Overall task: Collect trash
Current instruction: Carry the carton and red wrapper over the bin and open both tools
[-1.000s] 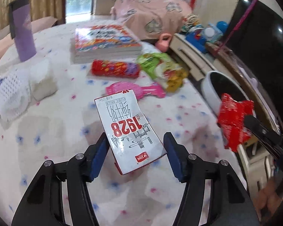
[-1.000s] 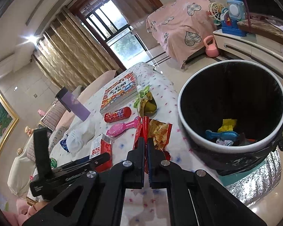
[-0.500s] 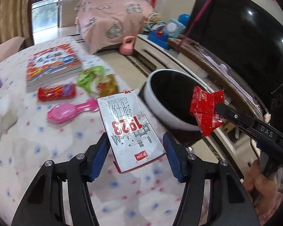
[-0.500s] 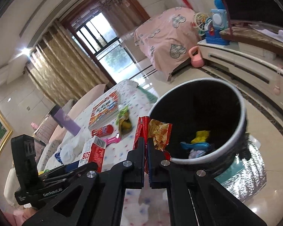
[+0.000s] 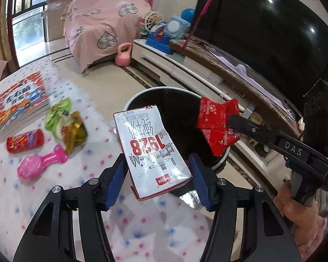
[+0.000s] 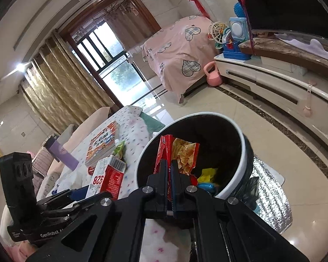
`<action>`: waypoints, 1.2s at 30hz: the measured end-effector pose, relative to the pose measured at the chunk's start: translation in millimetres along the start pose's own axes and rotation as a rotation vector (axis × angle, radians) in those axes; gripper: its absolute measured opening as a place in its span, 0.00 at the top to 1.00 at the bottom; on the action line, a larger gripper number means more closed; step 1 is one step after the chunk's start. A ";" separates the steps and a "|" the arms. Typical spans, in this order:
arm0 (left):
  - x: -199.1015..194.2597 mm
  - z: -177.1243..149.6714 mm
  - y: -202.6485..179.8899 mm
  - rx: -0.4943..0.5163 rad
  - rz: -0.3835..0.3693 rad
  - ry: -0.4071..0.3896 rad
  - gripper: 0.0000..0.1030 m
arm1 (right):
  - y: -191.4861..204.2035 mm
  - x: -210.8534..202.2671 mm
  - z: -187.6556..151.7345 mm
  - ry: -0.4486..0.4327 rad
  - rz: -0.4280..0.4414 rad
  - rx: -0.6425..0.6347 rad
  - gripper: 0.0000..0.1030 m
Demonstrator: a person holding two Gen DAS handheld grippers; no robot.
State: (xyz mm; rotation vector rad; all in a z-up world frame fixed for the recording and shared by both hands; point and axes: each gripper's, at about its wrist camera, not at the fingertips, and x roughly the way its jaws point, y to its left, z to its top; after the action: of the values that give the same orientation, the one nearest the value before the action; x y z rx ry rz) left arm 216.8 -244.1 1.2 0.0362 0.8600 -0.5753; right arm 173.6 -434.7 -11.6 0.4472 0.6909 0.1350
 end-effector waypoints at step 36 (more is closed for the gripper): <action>5.6 -15.5 22.3 -0.098 -0.023 0.031 0.20 | -23.9 10.6 5.0 0.015 -0.003 0.054 0.25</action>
State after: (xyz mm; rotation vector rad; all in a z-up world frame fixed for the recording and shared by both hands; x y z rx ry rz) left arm 219.8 -223.8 -17.4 -0.0542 0.9187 -0.5548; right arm 184.3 -455.2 -24.9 0.4969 0.7109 0.1172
